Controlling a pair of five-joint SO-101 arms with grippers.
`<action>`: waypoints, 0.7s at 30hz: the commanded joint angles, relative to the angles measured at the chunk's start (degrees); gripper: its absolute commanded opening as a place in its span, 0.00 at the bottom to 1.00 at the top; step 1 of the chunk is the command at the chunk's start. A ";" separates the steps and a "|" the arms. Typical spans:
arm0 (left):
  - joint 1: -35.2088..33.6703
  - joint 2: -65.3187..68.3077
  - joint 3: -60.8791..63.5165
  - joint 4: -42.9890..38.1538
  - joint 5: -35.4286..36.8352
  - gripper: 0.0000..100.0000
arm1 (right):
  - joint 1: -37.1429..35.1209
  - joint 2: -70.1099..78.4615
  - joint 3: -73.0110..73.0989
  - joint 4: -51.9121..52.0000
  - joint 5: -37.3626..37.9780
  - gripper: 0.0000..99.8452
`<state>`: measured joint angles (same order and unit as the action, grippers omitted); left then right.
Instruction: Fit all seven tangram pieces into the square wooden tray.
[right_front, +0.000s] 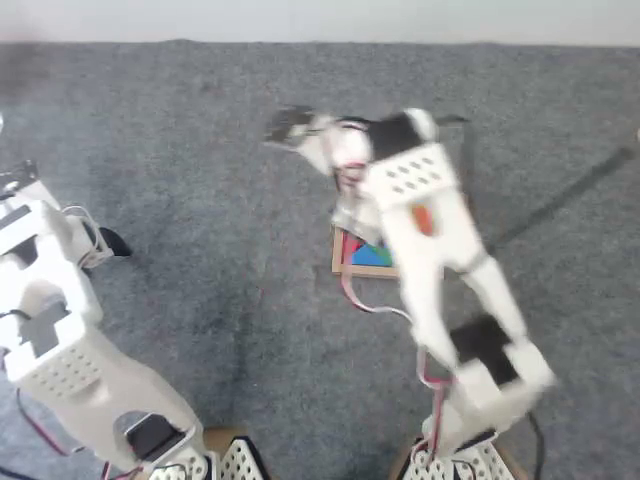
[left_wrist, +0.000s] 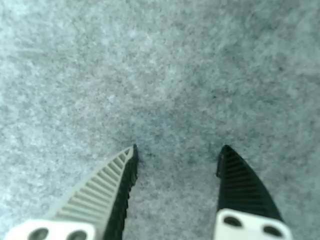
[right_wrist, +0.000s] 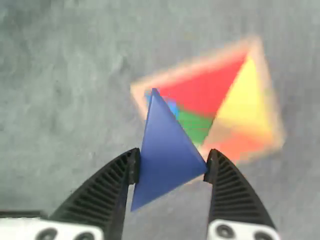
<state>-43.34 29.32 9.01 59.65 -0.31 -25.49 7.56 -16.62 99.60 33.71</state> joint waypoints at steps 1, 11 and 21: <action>-1.85 2.20 0.92 -3.16 -0.26 0.25 | 8.48 -11.21 17.05 -7.96 -20.92 0.13; -1.76 2.20 0.92 -3.16 -0.35 0.25 | 13.41 -14.64 27.69 -24.04 -71.74 0.16; -1.76 2.20 0.92 -3.16 -0.35 0.25 | 9.10 -14.64 37.80 -34.33 -76.04 0.16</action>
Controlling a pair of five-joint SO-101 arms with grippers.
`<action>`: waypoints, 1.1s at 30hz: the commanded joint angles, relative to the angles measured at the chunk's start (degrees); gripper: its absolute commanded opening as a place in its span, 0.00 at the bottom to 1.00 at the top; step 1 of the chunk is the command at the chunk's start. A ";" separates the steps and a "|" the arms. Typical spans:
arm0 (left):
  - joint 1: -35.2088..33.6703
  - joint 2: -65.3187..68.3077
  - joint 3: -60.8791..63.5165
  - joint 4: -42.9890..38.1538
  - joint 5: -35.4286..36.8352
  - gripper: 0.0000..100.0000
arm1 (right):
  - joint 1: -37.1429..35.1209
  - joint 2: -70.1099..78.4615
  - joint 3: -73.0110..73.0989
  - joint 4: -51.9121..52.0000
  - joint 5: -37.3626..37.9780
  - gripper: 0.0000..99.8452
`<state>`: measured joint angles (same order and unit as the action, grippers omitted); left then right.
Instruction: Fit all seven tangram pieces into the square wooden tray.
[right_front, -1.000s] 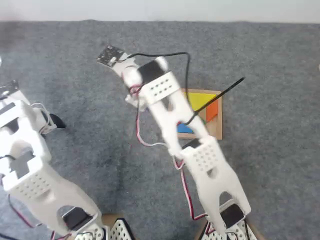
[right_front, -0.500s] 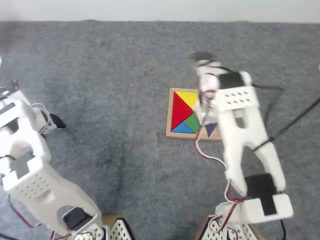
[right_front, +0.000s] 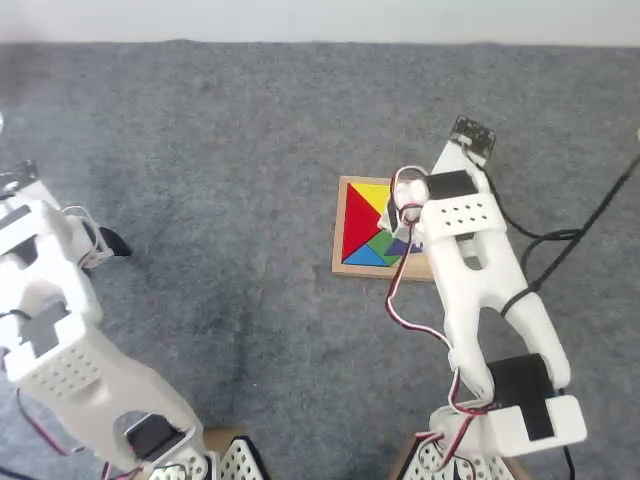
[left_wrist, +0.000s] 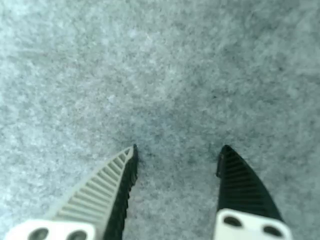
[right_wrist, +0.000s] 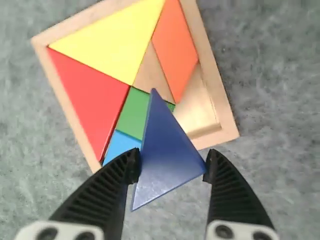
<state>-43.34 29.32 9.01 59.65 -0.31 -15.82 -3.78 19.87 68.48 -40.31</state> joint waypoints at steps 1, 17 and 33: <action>-1.76 2.20 0.92 -3.16 -0.35 0.25 | -0.13 -3.30 2.46 -4.35 -3.60 0.16; -1.76 2.20 0.92 -2.99 -0.35 0.25 | 2.15 -3.21 10.20 -16.48 -4.04 0.16; -1.76 2.20 0.92 -3.08 -0.35 0.25 | 1.98 1.71 9.93 -16.31 -2.29 0.22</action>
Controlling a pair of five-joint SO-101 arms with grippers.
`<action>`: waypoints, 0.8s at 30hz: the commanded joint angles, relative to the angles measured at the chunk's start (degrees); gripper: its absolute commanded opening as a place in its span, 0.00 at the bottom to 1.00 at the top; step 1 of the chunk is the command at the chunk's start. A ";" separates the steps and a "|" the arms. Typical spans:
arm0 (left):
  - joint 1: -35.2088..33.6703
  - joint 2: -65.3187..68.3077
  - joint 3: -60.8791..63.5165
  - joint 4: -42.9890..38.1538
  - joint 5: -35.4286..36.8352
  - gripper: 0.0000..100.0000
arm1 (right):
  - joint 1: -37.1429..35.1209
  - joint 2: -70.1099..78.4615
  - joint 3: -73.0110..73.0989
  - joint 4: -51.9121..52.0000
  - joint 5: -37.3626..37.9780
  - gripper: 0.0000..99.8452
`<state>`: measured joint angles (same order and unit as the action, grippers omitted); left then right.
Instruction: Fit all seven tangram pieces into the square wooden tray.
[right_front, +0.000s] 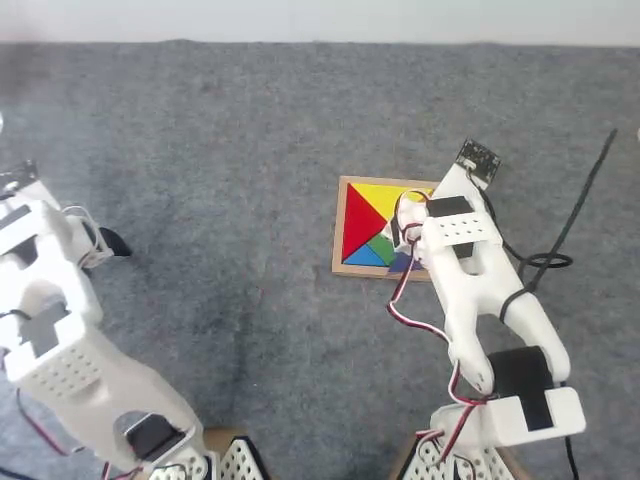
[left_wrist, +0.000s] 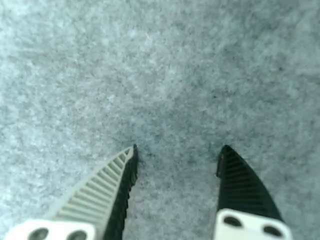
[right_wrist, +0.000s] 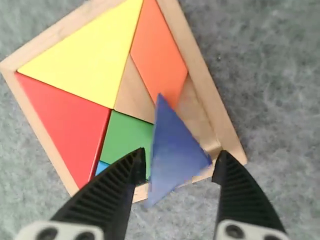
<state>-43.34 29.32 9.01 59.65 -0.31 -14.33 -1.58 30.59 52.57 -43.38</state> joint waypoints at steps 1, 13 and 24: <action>-1.76 2.20 0.92 -3.08 -0.35 0.25 | 0.48 -0.48 -0.79 -0.40 0.79 0.22; -1.76 2.20 0.92 -3.08 -0.35 0.25 | -1.45 -0.48 -3.34 -0.92 0.09 0.22; -1.76 2.20 0.92 -3.08 -0.35 0.25 | -6.11 1.80 -5.89 -4.26 -0.70 0.22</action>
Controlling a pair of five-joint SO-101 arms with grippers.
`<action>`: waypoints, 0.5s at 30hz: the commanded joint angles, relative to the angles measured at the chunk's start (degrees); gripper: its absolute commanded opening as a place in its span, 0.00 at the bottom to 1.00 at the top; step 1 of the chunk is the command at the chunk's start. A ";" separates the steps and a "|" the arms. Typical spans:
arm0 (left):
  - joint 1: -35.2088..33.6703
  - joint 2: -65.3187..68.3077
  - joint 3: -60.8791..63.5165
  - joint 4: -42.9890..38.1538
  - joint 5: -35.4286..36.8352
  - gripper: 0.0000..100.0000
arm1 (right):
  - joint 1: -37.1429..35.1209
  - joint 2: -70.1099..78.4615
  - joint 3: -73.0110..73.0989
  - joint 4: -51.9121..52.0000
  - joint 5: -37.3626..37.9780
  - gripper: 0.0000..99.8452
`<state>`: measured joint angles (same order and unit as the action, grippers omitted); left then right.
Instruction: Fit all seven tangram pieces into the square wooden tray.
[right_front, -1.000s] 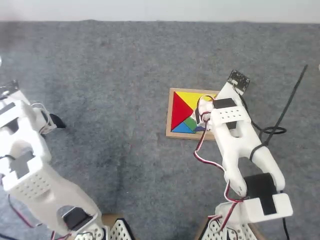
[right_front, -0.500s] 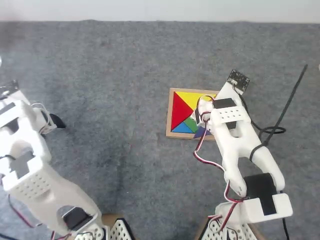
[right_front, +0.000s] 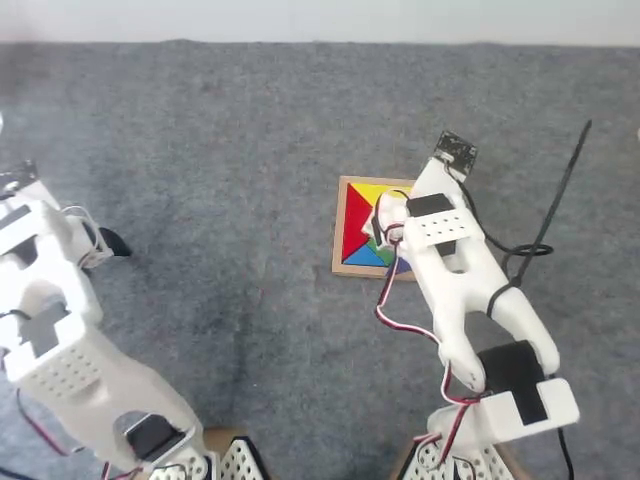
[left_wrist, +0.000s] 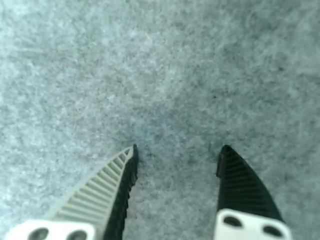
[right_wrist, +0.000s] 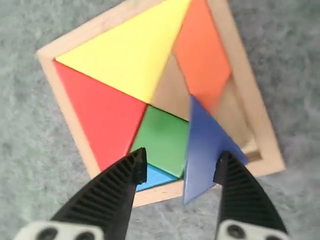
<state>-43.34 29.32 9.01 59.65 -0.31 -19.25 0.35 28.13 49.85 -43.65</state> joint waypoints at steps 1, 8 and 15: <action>-1.76 2.20 0.92 -3.08 -0.35 0.25 | -1.54 0.22 -3.43 -2.15 -0.44 0.22; -1.76 2.20 0.92 -3.08 -0.35 0.25 | -2.77 2.42 -3.43 -5.49 3.78 0.22; -1.76 2.20 0.92 -3.08 -0.35 0.25 | 1.45 2.07 -3.34 -1.71 4.04 0.22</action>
<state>-43.34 29.32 9.01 59.65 -0.31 -19.52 2.64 27.96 46.24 -40.04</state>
